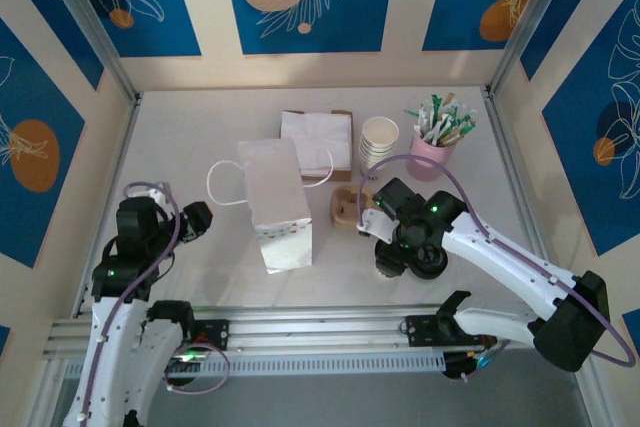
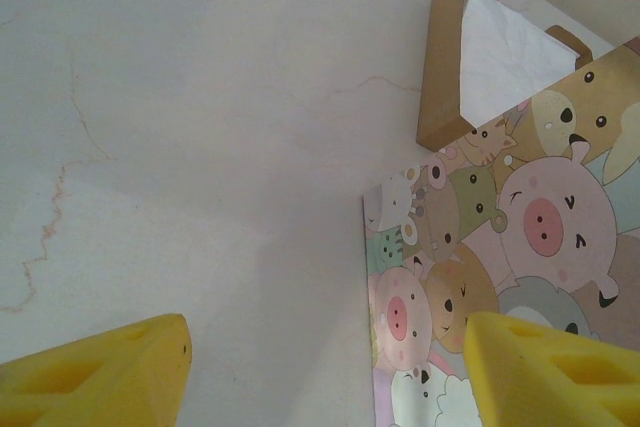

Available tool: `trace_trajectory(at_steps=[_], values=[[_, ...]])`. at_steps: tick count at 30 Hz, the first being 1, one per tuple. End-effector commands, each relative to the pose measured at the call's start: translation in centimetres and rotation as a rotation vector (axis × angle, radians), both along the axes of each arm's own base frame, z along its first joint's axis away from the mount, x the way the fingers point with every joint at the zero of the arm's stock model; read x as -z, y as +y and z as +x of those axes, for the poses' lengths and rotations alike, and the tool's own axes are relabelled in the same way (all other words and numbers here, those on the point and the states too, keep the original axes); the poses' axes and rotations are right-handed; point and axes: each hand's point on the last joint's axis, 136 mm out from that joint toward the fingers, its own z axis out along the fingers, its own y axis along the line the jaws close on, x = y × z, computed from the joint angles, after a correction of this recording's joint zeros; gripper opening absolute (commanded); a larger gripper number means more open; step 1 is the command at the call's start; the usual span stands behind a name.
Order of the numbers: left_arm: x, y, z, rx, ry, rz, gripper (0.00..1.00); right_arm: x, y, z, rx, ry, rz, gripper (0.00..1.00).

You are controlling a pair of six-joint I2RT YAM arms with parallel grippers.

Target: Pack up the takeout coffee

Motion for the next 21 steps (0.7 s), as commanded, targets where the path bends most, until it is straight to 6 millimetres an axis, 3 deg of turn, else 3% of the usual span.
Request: trace_trajectory(at_steps=[1, 9, 13, 21], values=[[0.0, 0.1, 0.3, 0.003, -0.01, -0.003, 0.72, 0.7, -0.8, -0.8, 0.018, 0.033, -0.034, 0.79], [0.0, 0.1, 0.3, 0.001, -0.011, -0.003, 0.72, -3.7, 0.9, 1.7, 0.079, -0.097, 0.173, 0.83], [0.0, 0.1, 0.3, 0.002, -0.01, -0.003, 0.72, -3.7, 1.1, 1.0, 0.087, -0.058, 0.211, 0.86], [0.0, 0.1, 0.3, 0.002, -0.011, -0.004, 0.72, -2.2, -0.5, 0.9, 0.077, -0.025, 0.062, 0.89]])
